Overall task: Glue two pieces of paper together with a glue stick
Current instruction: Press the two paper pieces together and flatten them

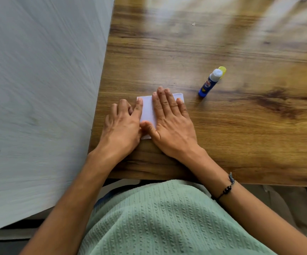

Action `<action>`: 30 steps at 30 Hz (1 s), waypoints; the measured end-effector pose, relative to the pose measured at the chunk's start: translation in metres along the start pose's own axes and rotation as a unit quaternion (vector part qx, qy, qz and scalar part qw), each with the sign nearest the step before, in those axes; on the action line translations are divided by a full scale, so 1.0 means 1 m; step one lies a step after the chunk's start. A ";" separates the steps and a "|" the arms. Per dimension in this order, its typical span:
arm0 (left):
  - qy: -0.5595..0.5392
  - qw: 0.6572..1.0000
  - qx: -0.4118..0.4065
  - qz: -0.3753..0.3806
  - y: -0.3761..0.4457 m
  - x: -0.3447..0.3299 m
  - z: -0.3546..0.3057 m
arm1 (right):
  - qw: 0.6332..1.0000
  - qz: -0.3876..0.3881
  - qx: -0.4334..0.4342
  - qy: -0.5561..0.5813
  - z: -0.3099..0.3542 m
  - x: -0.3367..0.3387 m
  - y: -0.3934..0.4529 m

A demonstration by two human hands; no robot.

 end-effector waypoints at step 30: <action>0.078 0.981 -0.101 -0.143 0.049 0.028 -0.078 | 0.993 -0.068 -0.093 0.011 -0.034 0.013 -0.016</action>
Point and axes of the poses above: each hand's wrist, its own y-axis towards the middle knuckle, its own x-axis out of the back of the hand, z = x × y, the point moved 10 cm from there along y, towards the middle knuckle, and after that the axes turned 3 degrees about z, right-handed, at the moved point
